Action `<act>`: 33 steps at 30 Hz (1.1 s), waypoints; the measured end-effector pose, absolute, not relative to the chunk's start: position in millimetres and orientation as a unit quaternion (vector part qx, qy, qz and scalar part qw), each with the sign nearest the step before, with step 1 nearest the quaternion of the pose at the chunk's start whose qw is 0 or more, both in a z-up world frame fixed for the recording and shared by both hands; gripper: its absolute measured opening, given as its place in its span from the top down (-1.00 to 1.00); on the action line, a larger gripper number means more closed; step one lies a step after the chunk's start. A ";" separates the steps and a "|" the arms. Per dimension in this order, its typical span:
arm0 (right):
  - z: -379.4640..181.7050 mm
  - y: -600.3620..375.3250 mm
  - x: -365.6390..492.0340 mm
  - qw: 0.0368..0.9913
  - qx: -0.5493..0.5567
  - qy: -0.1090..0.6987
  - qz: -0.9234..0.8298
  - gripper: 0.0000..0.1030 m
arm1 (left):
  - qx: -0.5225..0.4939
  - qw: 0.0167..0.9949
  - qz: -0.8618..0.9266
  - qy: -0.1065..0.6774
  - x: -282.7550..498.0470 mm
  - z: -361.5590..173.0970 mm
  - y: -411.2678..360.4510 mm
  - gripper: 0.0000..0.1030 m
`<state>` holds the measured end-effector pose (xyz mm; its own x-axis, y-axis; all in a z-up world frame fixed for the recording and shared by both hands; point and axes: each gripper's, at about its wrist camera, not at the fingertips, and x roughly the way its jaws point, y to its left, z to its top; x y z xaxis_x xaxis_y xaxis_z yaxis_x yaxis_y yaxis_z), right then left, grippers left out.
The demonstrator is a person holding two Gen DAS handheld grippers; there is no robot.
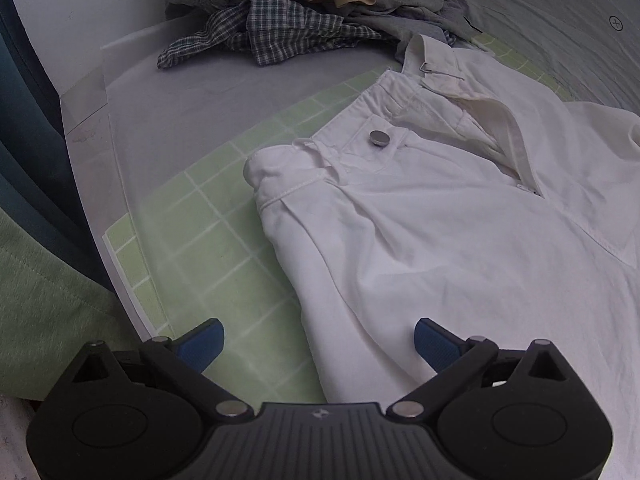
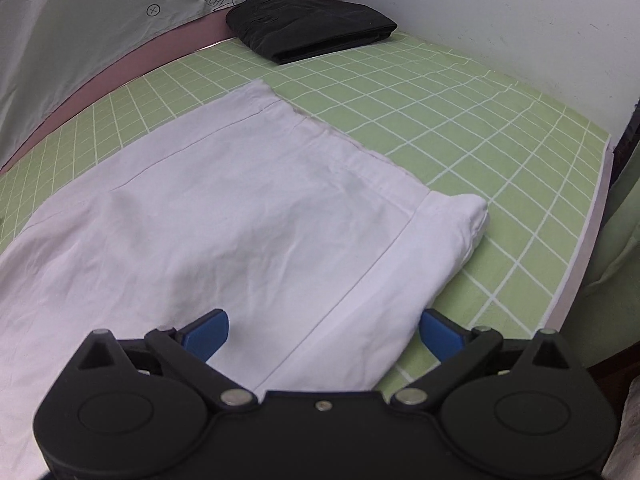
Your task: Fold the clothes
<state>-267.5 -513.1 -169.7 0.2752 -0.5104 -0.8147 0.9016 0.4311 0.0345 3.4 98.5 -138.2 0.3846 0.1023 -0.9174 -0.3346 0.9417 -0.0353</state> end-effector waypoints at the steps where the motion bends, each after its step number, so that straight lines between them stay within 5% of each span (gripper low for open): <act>1: -169.2 -510.2 -265.7 0.755 0.255 0.381 -0.468 -1.00 | -0.111 0.826 0.128 0.538 9.0 -139.3 101.3 -0.81; 3: -168.7 -504.9 -261.8 0.754 0.250 0.385 -0.470 -1.00 | -0.123 0.826 0.118 0.537 17.9 -141.1 105.4 -0.65; 6: -169.7 -501.9 -257.9 0.747 0.245 0.392 -0.477 -0.97 | -0.137 0.824 0.110 0.538 25.5 -143.3 107.8 -0.12; 7: -169.9 -501.7 -256.8 0.745 0.243 0.395 -0.478 -0.93 | -0.139 0.824 0.108 0.538 27.4 -144.2 107.9 0.20; 8: -170.1 -501.5 -255.7 0.743 0.242 0.398 -0.480 -0.73 | -0.138 0.826 0.106 0.537 27.9 -144.2 107.3 0.53; 10: -169.9 -500.9 -253.9 0.741 0.239 0.403 -0.482 -0.45 | -0.134 0.828 0.104 0.534 27.5 -143.0 105.0 0.74; 14: -164.2 -496.4 -248.8 0.753 0.217 0.418 -0.460 0.46 | -0.139 0.831 0.112 0.527 20.5 -139.2 104.9 0.85; 15: -163.5 -494.9 -248.8 0.754 0.205 0.425 -0.458 0.81 | -0.142 0.831 0.117 0.525 17.2 -138.2 106.1 0.85; 17: -162.8 -492.6 -254.1 0.756 0.196 0.429 -0.455 0.96 | -0.150 0.832 0.120 0.521 10.0 -136.4 111.2 0.86; 25: -158.1 -473.5 -282.7 0.758 0.196 0.438 -0.442 0.99 | -0.110 0.837 0.134 0.519 0.5 -131.3 112.9 0.69; 27: -154.4 -469.6 -277.8 0.758 0.176 0.444 -0.444 0.91 | -0.096 0.837 0.140 0.520 3.3 -124.0 108.1 0.61; 31: -131.6 -471.0 -263.7 0.768 0.162 0.409 -0.466 0.41 | -0.087 0.855 0.134 0.494 8.5 -104.6 95.8 -0.38; 33: -118.1 -471.6 -249.2 0.780 0.149 0.387 -0.468 0.11 | -0.060 0.868 0.123 0.478 14.1 -97.1 81.7 -0.56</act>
